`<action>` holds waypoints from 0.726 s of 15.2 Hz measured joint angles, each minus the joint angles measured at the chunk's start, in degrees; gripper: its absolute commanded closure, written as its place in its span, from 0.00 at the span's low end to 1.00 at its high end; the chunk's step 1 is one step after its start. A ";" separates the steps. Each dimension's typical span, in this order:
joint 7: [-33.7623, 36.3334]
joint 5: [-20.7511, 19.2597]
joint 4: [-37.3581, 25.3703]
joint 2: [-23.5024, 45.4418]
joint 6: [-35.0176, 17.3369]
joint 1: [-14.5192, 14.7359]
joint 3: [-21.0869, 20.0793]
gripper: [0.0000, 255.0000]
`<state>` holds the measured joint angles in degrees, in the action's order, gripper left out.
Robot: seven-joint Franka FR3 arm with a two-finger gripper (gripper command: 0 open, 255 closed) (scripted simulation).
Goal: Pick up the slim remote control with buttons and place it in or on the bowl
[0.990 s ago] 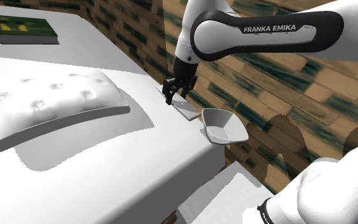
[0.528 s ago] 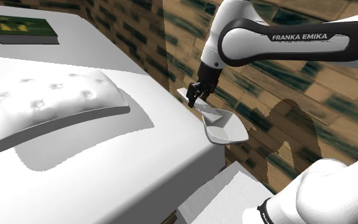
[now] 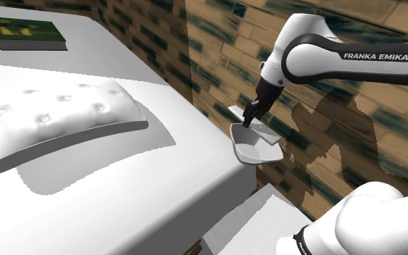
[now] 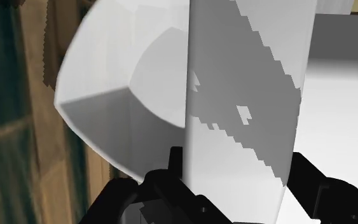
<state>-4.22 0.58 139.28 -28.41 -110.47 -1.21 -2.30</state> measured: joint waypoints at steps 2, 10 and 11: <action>-2.79 -1.10 1.81 -2.59 0.75 -1.24 2.20 1.00; -5.08 -2.20 7.18 -4.20 -2.98 -2.31 4.09 1.00; -5.04 -2.20 7.87 -3.95 -3.91 -2.30 4.08 1.00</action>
<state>-9.26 -1.62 147.15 -32.36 -114.38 -3.51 1.78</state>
